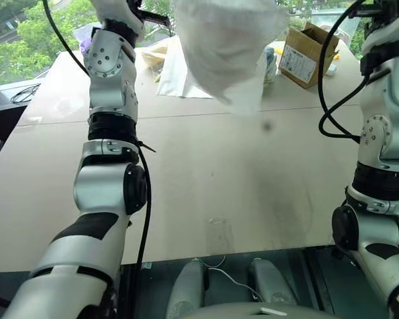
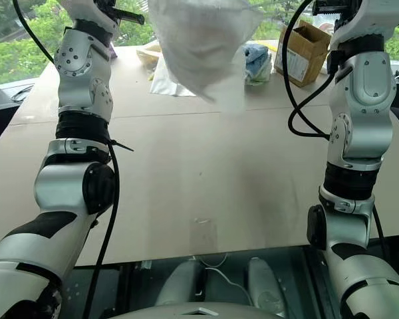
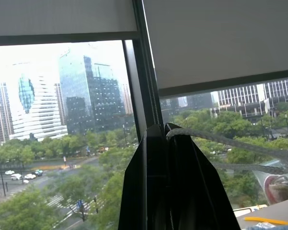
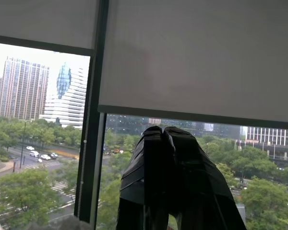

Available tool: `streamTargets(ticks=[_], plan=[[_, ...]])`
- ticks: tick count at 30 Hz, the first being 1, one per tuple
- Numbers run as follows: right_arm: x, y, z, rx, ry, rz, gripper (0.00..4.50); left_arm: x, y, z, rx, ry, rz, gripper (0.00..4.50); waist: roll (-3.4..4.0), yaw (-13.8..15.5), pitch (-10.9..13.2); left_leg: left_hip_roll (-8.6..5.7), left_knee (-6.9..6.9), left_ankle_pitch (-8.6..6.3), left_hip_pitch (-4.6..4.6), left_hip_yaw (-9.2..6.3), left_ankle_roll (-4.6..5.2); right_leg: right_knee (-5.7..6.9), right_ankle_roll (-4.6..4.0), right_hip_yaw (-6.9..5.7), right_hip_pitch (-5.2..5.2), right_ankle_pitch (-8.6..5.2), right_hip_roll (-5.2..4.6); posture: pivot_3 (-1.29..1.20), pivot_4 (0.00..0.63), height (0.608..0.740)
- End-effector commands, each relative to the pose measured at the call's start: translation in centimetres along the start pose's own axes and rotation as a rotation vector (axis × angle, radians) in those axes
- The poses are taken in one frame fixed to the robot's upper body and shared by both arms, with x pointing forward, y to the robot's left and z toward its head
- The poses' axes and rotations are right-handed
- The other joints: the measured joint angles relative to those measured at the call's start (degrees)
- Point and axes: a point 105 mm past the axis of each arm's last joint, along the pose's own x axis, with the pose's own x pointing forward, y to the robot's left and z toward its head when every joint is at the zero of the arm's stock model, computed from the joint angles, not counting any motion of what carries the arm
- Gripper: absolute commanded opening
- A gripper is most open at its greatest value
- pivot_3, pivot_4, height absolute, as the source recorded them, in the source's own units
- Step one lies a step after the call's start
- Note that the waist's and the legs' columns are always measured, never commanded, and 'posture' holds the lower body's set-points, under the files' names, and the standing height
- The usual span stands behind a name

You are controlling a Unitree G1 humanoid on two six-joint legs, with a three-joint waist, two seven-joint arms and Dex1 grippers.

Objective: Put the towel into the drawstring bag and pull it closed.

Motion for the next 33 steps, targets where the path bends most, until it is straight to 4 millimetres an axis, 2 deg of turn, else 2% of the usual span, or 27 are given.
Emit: streamTargets(ticks=[1, 2, 3, 4, 6, 7, 8, 9, 10, 11, 13, 15, 17, 18, 21, 26, 29, 33], plan=[[0.1, 0.3, 2.2, 0.022, -0.078, 0.021, 0.00, -0.7, -0.4, -0.2, 0.002, -0.019, -0.033, 0.05, 0.01, 0.0, 0.0, 0.00, 0.01, 0.00, 0.00, 0.02, 0.00, 0.00, 0.00, 0.03, -0.01, 0.00, 0.00, 0.00, 0.150, 0.740], [0.1, 0.1, 2.5, 0.032, -0.085, 0.009, 0.00, -0.7, -0.1, 0.6, 0.011, -0.051, -0.021, 0.05, 0.00, -0.1, 0.0, 0.02, 0.03, 0.01, -0.03, 0.02, 0.00, 0.02, 0.00, 0.04, -0.05, 0.00, 0.00, 0.00, 0.150, 0.740], [0.0, 0.3, 2.2, 0.041, -0.072, 0.011, 0.00, -0.8, 0.0, 0.5, 0.007, -0.046, -0.017, 0.05, -0.03, -0.1, 0.0, 0.06, 0.05, 0.01, -0.06, -0.01, 0.00, 0.03, 0.00, 0.02, -0.07, 0.00, 0.02, 0.00, 0.150, 0.740], [-0.3, 0.8, 1.3, 0.044, -0.040, 0.027, 0.00, -0.9, -0.2, -0.5, -0.008, -0.008, -0.018, 0.05, -0.04, -0.1, 0.0, 0.10, 0.07, 0.01, -0.10, -0.04, -0.01, 0.03, 0.00, -0.02, -0.09, 0.00, 0.03, 0.00, 0.150, 0.740], [-1.5, 2.7, -1.5, 0.008, 0.055, 0.128, 0.00, -2.5, -2.1, -5.2, 0.052, 0.172, -0.103, 0.05, -0.04, -0.1, 0.0, 0.10, 0.06, 0.01, -0.12, -0.06, -0.01, 0.02, 0.00, -0.06, -0.10, 0.00, 0.02, 0.00, 0.150, 0.740], [-1.6, 2.8, -1.6, 0.007, 0.053, 0.142, 0.00, -2.9, -2.5, -5.2, 0.043, 0.156, -0.120, 0.05, -0.03, -0.1, -0.1, 0.09, 0.03, 0.01, -0.07, -0.06, -0.01, 0.02, 0.00, -0.08, -0.05, 0.00, 0.01, 0.00, 0.150, 0.740], [-1.4, 2.3, -0.9, 0.016, 0.024, 0.124, 0.00, -2.8, -2.5, -4.5, 0.017, 0.117, -0.109, 0.05, 0.00, -0.1, 0.0, 0.01, 0.01, 0.01, 0.01, -0.04, 0.00, 0.01, 0.00, -0.08, 0.02, 0.00, 0.01, 0.00, 0.150, 0.740], [-0.5, 0.6, 0.8, 0.039, -0.033, 0.053, 0.00, -2.2, -1.5, -2.3, 0.029, 0.034, -0.068, 0.05, 0.01, -0.1, 0.0, -0.02, -0.01, 0.01, -0.01, 0.00, 0.00, 0.00, 0.00, -0.01, -0.03, 0.00, 0.00, 0.00, 0.150, 0.740], [0.0, -0.6, 1.6, 0.039, -0.056, 0.009, 0.00, -1.9, -0.5, -1.2, 0.026, 0.008, -0.030, 0.05, -0.01, -0.2, 0.2, 0.00, 0.03, 0.01, -0.08, 0.00, 0.00, 0.02, 0.00, 0.02, -0.09, 0.00, 0.00, 0.00, 0.150, 0.740], [-0.2, -0.6, 0.7, 0.033, -0.020, 0.019, 0.00, -2.1, -0.7, -2.4, 0.039, 0.072, -0.046, 0.05, 0.00, -0.1, 0.2, 0.06, 0.15, 0.01, -0.23, -0.03, 0.00, 0.07, 0.00, -0.02, -0.19, 0.00, 0.00, 0.00, 0.150, 0.740], [-1.5, 0.8, -3.0, -0.024, 0.121, 0.112, 0.00, -3.5, -1.5, -5.4, 0.096, 0.179, -0.089, 0.05, -0.11, -0.1, 0.1, 0.11, 0.49, 0.06, -0.78, -0.21, -0.01, 0.26, 0.00, -0.21, -0.61, 0.01, 0.01, 0.00, 0.150, 0.740], [-2.1, 0.7, -3.2, -0.023, 0.112, 0.112, 0.00, -3.9, -1.0, -5.0, 0.088, 0.137, -0.047, 0.05, -0.19, -0.1, 0.0, 0.09, 0.44, 0.06, -0.63, -0.28, -0.01, 0.15, 0.00, -0.42, -0.37, 0.01, 0.01, 0.00, 0.150, 0.740], [-1.6, -1.7, -1.7, -0.015, 0.064, -0.003, 0.00, -3.9, 2.2, -3.5, 0.124, 0.094, 0.102, 0.05, -0.06, -0.1, 0.1, 0.10, 0.37, 0.06, -0.70, -0.29, 0.00, 0.11, 0.00, -0.36, -0.45, 0.01, -0.03, 0.00, 0.150, 0.740], [-1.6, -3.0, -1.6, -0.040, 0.065, -0.051, 0.00, -4.2, 3.8, -3.4, 0.139, 0.105, 0.177, 0.05, -0.06, -0.1, 0.1, 0.09, 0.45, 0.06, -0.82, -0.27, 0.00, 0.18, 0.00, -0.32, -0.56, 0.01, -0.03, 0.00, 0.150, 0.740], [-2.9, -7.1, -3.8, -0.105, 0.163, -0.202, 0.00, -5.9, 7.5, -4.5, 0.181, 0.179, 0.359, 0.05, -0.07, -0.1, 0.1, 0.08, 0.56, 0.06, -0.86, -0.28, 0.00, 0.28, 0.00, -0.32, -0.62, 0.01, -0.03, 0.00, 0.150, 0.740], [-5.7, -11.0, -6.7, -0.036, 0.281, -0.411, 0.00, -8.2, 11.5, -5.1, 0.238, 0.238, 0.553, 0.05, -0.08, 0.1, 0.1, 0.06, 0.54, 0.06, -0.77, -0.37, 0.00, 0.27, 0.00, -0.43, -0.47, 0.01, -0.04, 0.00, 0.150, 0.740], [-6.6, -12.4, -7.3, -0.072, 0.311, -0.461, 0.00, -9.5, 13.3, -5.5, 0.260, 0.278, 0.635, 0.05, -0.08, 0.1, 0.1, -0.20, 0.67, 0.06, -0.79, -0.36, 0.01, 0.39, 0.00, -0.38, -0.49, 0.01, -0.10, 0.00, 0.150, 0.740], [-8.1, -14.6, -8.0, -0.113, 0.353, -0.564, 0.00, -10.5, 15.0, -5.0, 0.347, 0.283, 0.677, 0.05, -0.08, -0.2, 0.1, -0.21, 0.66, 0.06, -0.79, -0.40, 0.01, 0.42, 0.00, -0.39, -0.52, 0.00, -0.08, 0.00, 0.150, 0.740]])
